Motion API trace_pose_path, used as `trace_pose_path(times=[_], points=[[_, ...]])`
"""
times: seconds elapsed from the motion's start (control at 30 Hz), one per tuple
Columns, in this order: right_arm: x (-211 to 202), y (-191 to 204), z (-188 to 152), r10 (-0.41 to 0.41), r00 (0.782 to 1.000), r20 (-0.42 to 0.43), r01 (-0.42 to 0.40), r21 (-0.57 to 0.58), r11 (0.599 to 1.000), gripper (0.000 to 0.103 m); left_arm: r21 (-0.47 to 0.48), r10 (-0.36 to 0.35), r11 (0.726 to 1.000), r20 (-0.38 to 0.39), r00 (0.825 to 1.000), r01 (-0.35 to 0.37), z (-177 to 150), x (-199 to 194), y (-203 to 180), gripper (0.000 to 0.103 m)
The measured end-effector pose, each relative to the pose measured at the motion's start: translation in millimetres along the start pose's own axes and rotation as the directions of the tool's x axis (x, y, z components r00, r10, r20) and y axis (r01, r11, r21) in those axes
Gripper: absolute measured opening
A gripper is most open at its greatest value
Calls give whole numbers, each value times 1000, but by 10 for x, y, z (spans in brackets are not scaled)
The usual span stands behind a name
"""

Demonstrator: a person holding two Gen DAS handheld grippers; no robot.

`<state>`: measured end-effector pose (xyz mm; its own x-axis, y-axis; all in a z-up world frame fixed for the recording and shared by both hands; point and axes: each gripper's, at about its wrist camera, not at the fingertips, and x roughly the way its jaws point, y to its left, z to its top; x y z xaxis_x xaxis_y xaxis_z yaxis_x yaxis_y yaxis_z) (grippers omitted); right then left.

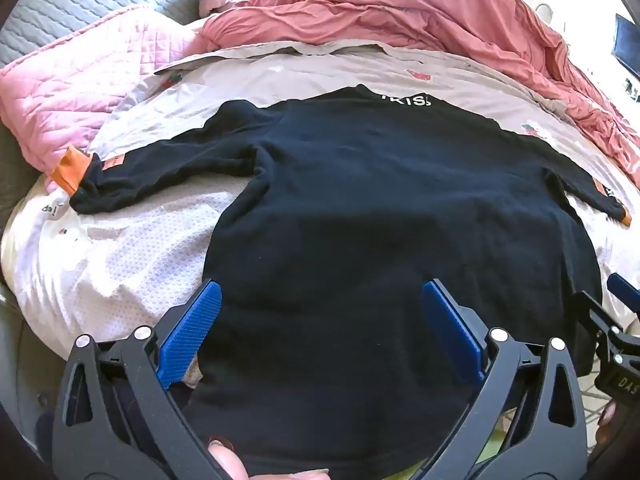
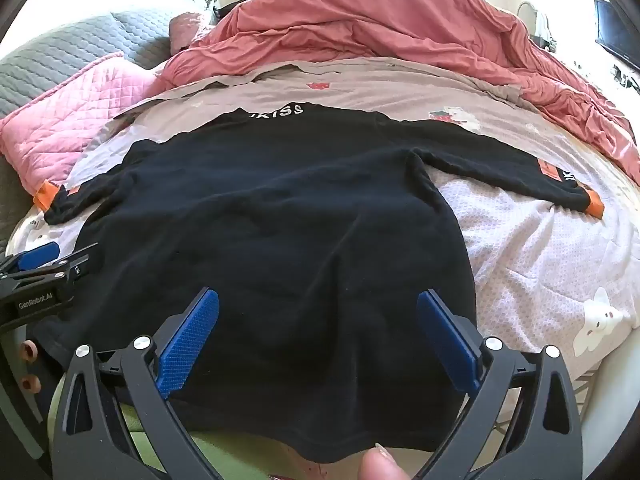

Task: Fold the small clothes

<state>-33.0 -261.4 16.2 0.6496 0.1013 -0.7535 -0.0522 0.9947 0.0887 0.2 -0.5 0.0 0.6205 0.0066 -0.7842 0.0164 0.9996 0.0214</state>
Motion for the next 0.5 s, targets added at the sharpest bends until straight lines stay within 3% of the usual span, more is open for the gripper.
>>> trace_pose_path(times=[0.5], points=[[6,29,7,-4,1000,-12,4,4,1000,99,-4,-8,1000,11,1000,8,6,-53,-46,94]])
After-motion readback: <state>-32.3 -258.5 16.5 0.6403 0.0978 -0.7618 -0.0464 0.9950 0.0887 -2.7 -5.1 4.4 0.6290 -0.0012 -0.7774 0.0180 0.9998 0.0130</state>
